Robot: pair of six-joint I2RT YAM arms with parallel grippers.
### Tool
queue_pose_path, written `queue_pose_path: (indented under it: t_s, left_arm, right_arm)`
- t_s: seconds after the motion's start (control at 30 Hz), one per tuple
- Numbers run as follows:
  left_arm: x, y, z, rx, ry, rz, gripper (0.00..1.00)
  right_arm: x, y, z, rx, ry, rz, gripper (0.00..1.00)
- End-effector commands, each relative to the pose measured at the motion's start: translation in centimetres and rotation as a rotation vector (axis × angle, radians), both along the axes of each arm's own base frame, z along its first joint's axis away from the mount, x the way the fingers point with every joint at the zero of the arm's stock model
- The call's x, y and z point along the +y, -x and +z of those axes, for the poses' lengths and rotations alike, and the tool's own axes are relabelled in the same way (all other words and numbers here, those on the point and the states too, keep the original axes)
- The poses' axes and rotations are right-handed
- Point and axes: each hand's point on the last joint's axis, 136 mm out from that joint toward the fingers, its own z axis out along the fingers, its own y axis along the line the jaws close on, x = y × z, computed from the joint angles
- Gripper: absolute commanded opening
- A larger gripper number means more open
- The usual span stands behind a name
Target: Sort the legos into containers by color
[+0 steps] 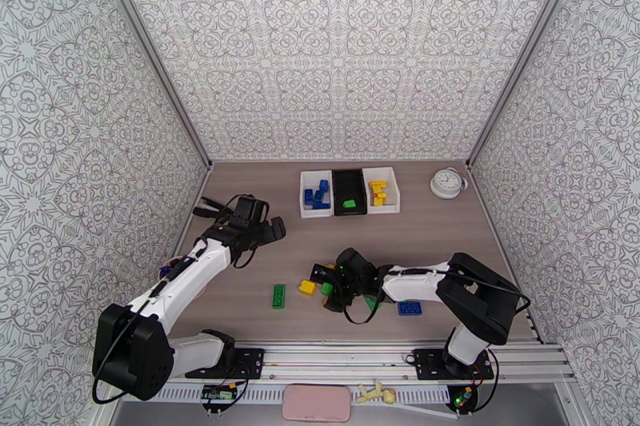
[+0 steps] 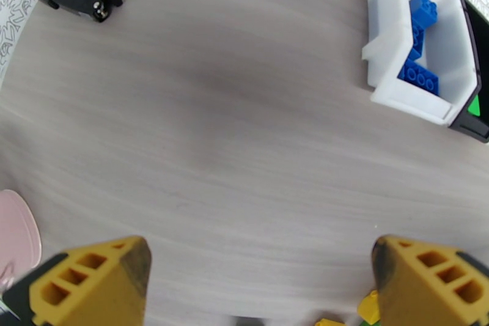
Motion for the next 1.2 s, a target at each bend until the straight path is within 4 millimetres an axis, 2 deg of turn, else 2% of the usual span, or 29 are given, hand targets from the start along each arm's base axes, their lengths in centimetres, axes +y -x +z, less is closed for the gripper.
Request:
queue_pose_path:
  t_s: [0.0,0.13,0.2,0.3,0.47,0.6,0.7,0.8,0.9,1.0,1.17]
  left_arm:
    - [0.2,-0.1,0.1,-0.016,0.007,-0.002,1.0]
    - [0.3,-0.1,0.1,-0.018,0.003,0.001,1.0]
    - [0.3,-0.1,0.1,-0.019,0.003,0.002,1.0]
    - [0.3,-0.1,0.1,-0.022,0.004,0.002,1.0]
    - [0.0,-0.2,0.2,-0.05,-0.002,-0.018,1.0]
    - [-0.9,-0.3,1.1,-0.128,0.004,-0.071,1.0]
    - [-1.7,-0.2,1.9,-0.196,0.005,-0.123,1.0]
    - [-2.7,-0.1,2.5,-0.25,0.001,-0.182,1.0]
    - [-5.1,0.1,3.3,-0.317,0.015,-0.311,1.0]
    - [-7.4,0.5,4.0,-0.385,0.021,-0.421,1.0]
    - [-11.7,1.9,5.6,-0.489,-0.02,-0.63,1.0]
  right_arm:
    - [0.8,-0.5,-0.1,-0.011,-0.001,-0.005,0.64]
    - [1.0,-0.5,0.1,-0.005,-0.007,-0.006,0.45]
    - [0.9,-0.5,0.0,-0.003,-0.003,-0.008,0.44]
    - [0.8,-0.5,0.2,-0.008,-0.002,-0.013,0.3]
    - [0.8,-0.7,1.5,-0.021,-0.037,-0.033,0.26]
    - [0.6,-2.0,4.1,-0.046,-0.118,-0.095,0.23]
    - [-0.1,-4.0,6.4,-0.081,-0.181,-0.183,0.24]
    - [-1.3,-7.1,8.8,-0.135,-0.239,-0.311,0.24]
    - [-2.9,-10.7,11.9,-0.182,-0.338,-0.451,0.24]
    - [-4.6,-14.6,14.1,-0.218,-0.403,-0.593,0.2]
    - [-6.5,-20.3,15.6,-0.206,-0.429,-0.761,0.17]
